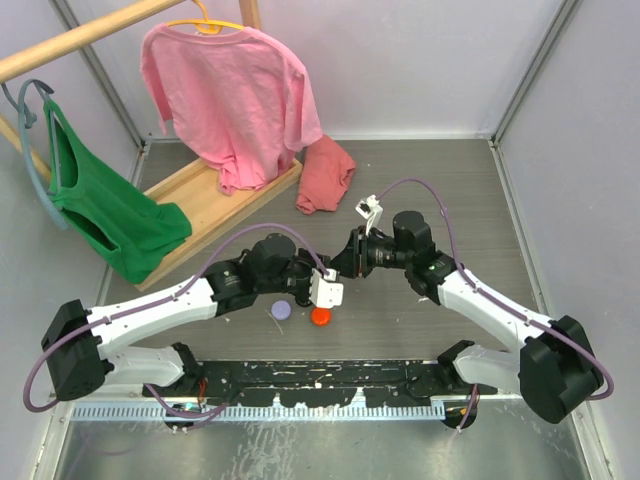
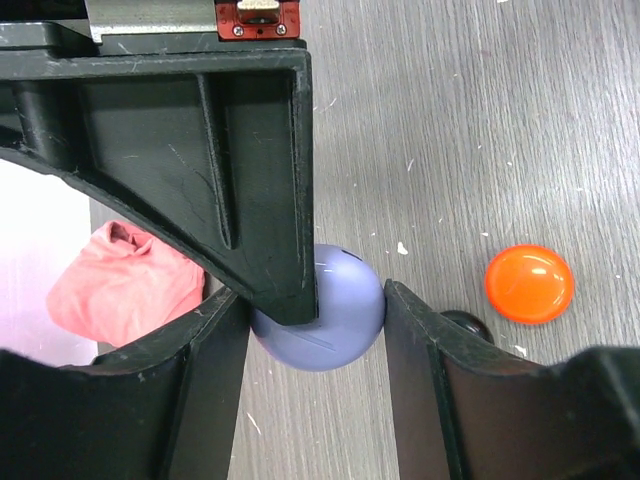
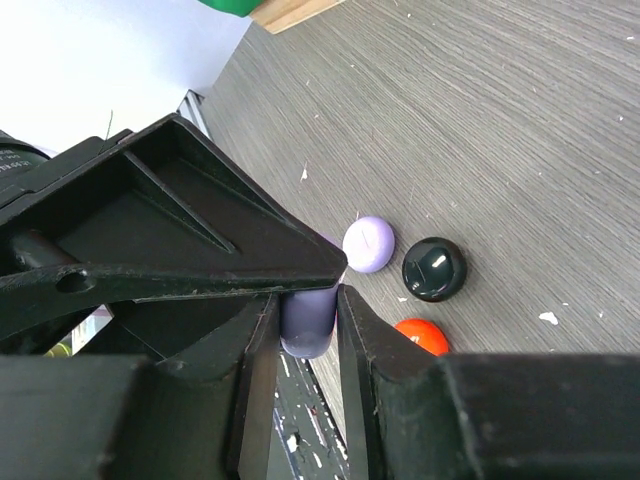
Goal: Insert the wireless bluetooth earbuds into the charging case
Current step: Pick up the charging case at the center of the board.
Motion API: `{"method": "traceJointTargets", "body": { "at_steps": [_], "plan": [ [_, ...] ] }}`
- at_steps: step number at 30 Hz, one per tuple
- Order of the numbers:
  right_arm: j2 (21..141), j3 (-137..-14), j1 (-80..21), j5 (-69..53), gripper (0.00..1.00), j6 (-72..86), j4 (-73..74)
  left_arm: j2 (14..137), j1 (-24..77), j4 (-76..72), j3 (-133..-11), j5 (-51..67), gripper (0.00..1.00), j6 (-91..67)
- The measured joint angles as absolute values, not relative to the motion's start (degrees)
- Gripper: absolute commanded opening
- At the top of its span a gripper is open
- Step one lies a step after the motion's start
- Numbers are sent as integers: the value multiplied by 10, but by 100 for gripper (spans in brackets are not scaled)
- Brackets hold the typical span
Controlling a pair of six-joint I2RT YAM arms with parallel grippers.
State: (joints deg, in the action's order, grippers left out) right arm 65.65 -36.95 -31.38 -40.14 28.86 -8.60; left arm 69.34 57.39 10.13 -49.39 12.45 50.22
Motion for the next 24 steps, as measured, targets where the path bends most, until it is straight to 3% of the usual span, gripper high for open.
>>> {"method": "traceJointTargets", "body": {
  "at_steps": [4, 12, 15, 24],
  "plan": [
    [644, -367, -314, -396, 10, 291, -95, 681, 577, 92, -491, 109, 63, 478],
    [597, -330, -314, -350, 7, 306, -143, 622, 577, 22, -439, 61, 66, 375],
    [581, -314, -314, -331, 7, 317, -173, 598, 577, -12, -408, 37, 72, 310],
    [546, -253, -314, -288, 9, 362, -288, 552, 577, -143, -322, -32, 73, 76]
  ]
}}
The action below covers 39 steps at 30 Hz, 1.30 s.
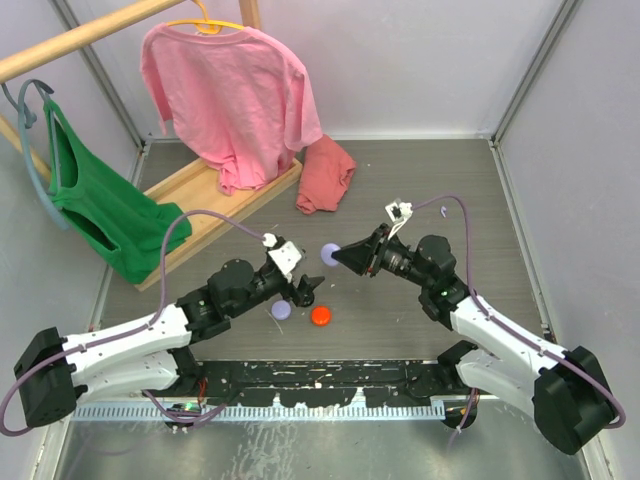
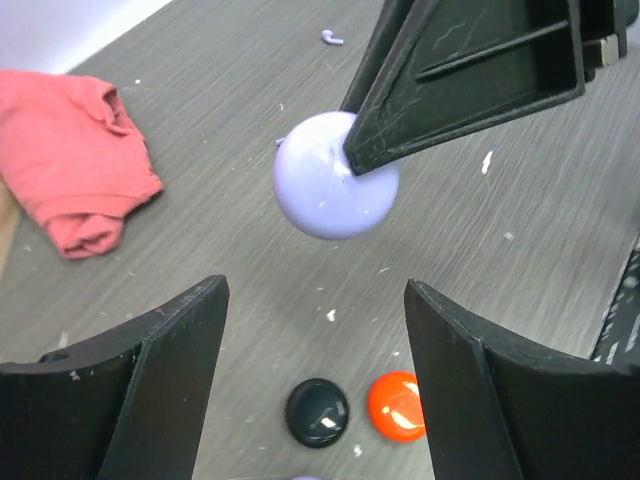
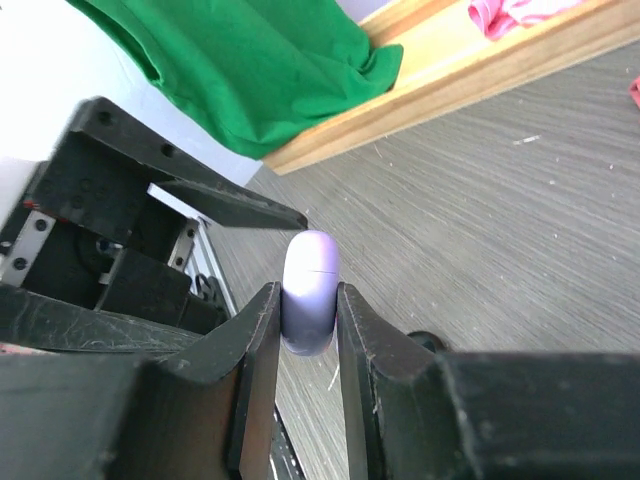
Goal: Insert the wireless bluetooth earbuds into the charging case
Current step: Pick up the charging case at the center of the board.
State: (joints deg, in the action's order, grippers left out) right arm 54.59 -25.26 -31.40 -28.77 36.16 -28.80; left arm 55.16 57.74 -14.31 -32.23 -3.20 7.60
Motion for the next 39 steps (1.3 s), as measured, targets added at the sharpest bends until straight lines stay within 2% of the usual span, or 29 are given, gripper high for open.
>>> {"method": "traceJointTargets", "body": {
  "at_steps": [7, 8, 13, 19, 27, 39],
  "plan": [
    [536, -220, -314, -275, 9, 400, -386, 548, 577, -279, -268, -61, 70, -103],
    [534, -215, -314, -274, 9, 407, -402, 556, 577, -353, -254, -74, 69, -176],
    [533, -189, -314, -267, 9, 453, -507, 581, 577, -440, -245, -94, 65, -264],
    [542, -175, -315, -266, 9, 488, -581, 617, 577, -524, -243, -104, 58, -329],
    [544, -165, -318, -253, 10, 514, -632, 663, 577, -619, -242, -93, 41, -388],
    [563, -156, -321, -249, 10, 542, -700, 719, 577, -726, -242, -57, 38, -456]
  ]
}}
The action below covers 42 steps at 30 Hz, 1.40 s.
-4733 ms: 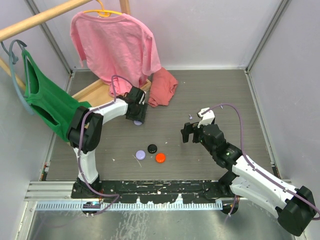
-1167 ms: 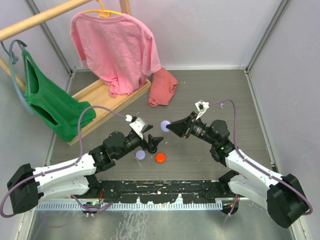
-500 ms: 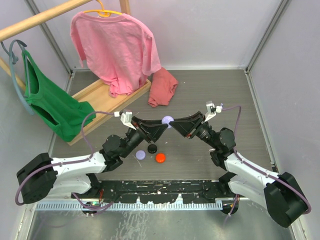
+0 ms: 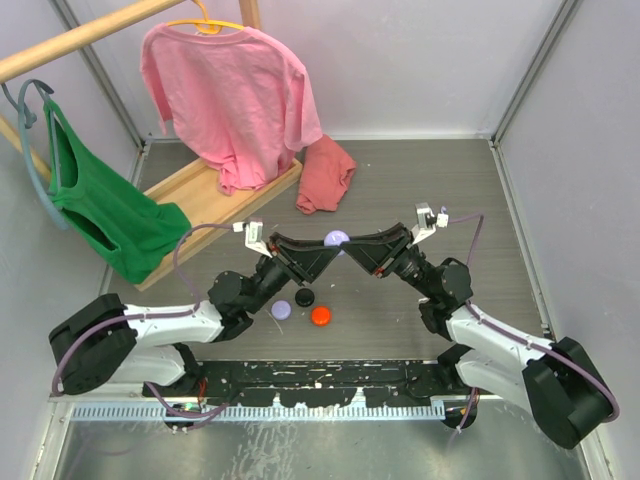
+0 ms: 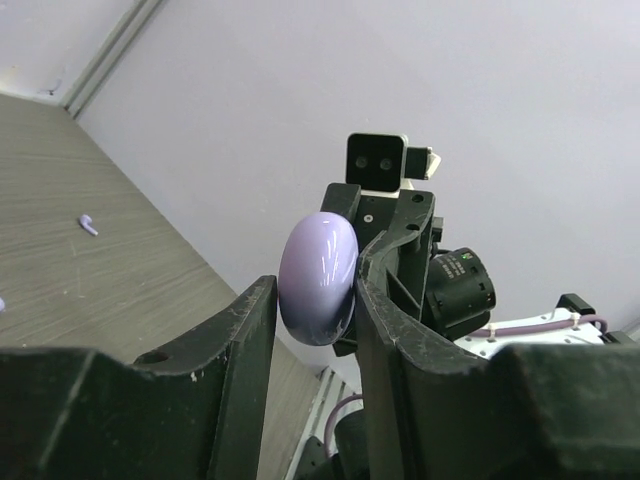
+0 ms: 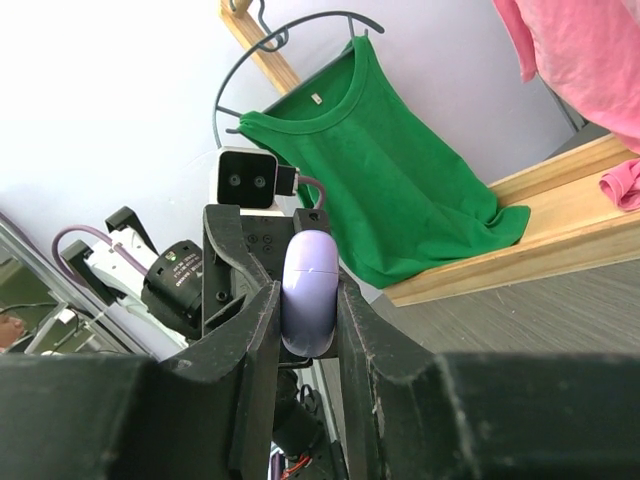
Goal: Insert the wireless bluetooth earbuds into the charging case
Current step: Pick up the charging case at the center of the board.
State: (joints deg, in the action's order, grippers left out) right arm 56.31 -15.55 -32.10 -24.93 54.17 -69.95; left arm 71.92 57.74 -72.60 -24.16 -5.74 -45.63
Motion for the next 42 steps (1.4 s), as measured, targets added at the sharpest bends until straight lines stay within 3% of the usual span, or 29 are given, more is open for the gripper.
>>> {"method": "traceJointTargets", "body": {
  "at_steps": [5, 10, 13, 22, 34, 42],
  "plan": [
    [572, -154, -321, -249, 12, 551, -724, 740, 577, -763, -241, -44, 32, -472],
    [579, -153, -321, -251, 17, 561, -744, 745, 576, -777, -241, -35, 9, -476],
    [580, -153, -322, -253, 28, 563, -753, 744, 576, -784, -241, -30, 0, -473],
    [529, -156, -325, -281, 57, 506, -641, 687, 576, -756, -200, -22, 0, -416],
    [460, -262, -325, -350, 76, 338, -369, 501, 573, -458, -200, 81, 0, -201],
    [472, -340, -325, -417, 79, 218, -205, 419, 573, -317, -200, 126, 0, -78]
  ]
}}
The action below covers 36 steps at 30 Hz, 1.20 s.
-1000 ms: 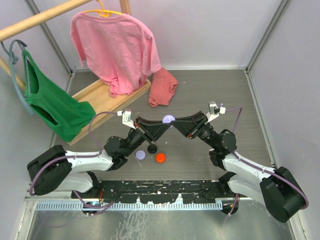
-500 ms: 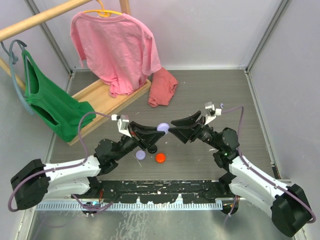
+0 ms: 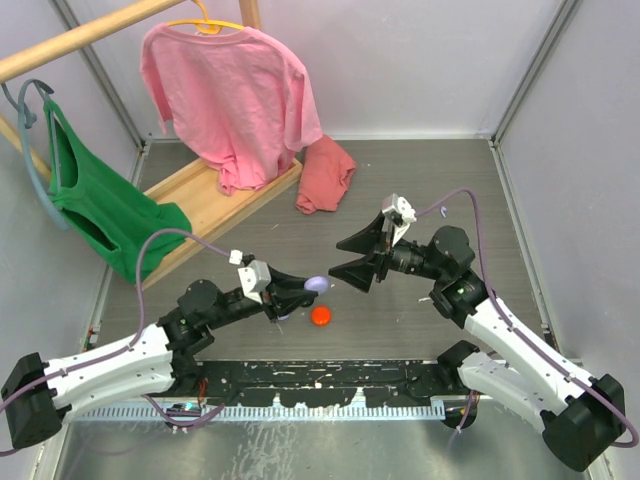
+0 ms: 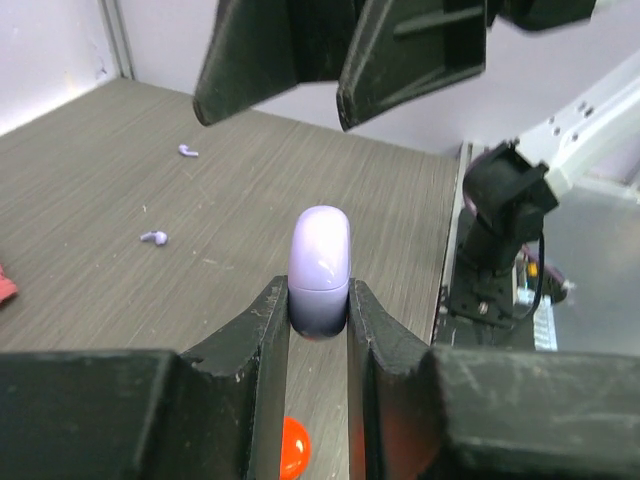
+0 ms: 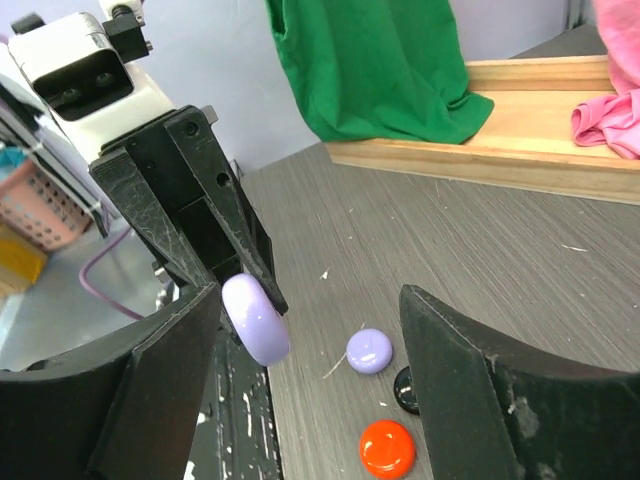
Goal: Insert the wireless bluetooth earbuds into the charging case
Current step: Pick up the charging case at the center of the board.
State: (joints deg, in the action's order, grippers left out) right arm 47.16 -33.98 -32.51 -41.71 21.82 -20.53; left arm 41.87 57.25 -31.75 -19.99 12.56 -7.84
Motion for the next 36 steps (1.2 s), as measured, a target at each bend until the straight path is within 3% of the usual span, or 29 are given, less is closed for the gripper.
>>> {"method": "traceJointTargets", "body": {
  "at_steps": [9, 16, 22, 36],
  "plan": [
    [490, -357, -336, -465, 80, 96, -138, 462, 561, -282, -199, 160, 0, -5],
    [540, -366, -359, -462, 75, -13, -104, 546, 465, -388, -160, 237, 0, -27],
    [585, -376, -403, -438, 73, -100, -71, 577, 450, -470, -145, 278, 0, -41],
    [608, -394, -420, -430, 45, -180, -33, 573, 449, -534, -119, 314, 0, -51]
  ]
}}
